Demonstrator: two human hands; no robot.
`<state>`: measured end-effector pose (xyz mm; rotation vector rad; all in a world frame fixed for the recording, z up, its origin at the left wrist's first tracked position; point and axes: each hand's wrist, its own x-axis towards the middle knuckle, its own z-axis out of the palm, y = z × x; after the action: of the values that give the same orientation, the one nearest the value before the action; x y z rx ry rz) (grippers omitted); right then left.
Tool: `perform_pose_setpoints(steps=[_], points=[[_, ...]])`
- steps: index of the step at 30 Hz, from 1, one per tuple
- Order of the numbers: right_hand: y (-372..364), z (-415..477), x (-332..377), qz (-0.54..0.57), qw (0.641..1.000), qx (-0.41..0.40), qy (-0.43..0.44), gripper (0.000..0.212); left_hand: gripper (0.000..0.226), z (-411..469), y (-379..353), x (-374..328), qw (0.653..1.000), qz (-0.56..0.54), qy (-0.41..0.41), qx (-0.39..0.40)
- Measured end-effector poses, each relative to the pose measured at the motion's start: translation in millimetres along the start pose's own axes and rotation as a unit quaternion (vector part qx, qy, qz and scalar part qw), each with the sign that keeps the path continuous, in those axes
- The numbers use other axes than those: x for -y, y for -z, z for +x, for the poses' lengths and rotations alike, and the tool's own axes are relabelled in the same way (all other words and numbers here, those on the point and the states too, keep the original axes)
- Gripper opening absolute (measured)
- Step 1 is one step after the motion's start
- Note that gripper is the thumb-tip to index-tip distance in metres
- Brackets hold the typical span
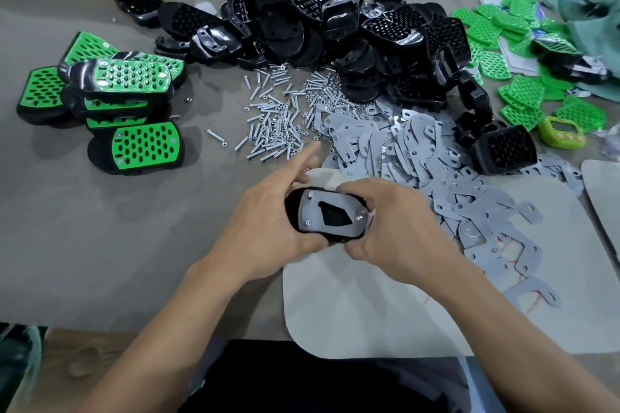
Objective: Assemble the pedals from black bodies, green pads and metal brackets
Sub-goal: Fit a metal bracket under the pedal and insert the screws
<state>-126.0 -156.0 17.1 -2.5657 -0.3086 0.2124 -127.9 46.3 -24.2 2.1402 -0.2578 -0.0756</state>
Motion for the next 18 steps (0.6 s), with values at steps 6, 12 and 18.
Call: perform_pose_setpoints(steps=[6, 12, 18], points=[[-13, -8, -1, 0.500, 0.861, -0.015, -0.089, 0.056, 0.102, -8, -5, -7, 0.952, -0.295, 0.073, -0.038], [-29, -16, 18, 0.511, 0.857, -0.007, -0.056, 0.071, 0.060, -3, -4, -32, 0.899, -0.432, 0.066, -0.021], [-4, -21, 28, 0.351, 0.934, -0.016, -0.062, 0.066, 0.058, 1, -9, -47, 0.931, -0.345, 0.032, -0.109]])
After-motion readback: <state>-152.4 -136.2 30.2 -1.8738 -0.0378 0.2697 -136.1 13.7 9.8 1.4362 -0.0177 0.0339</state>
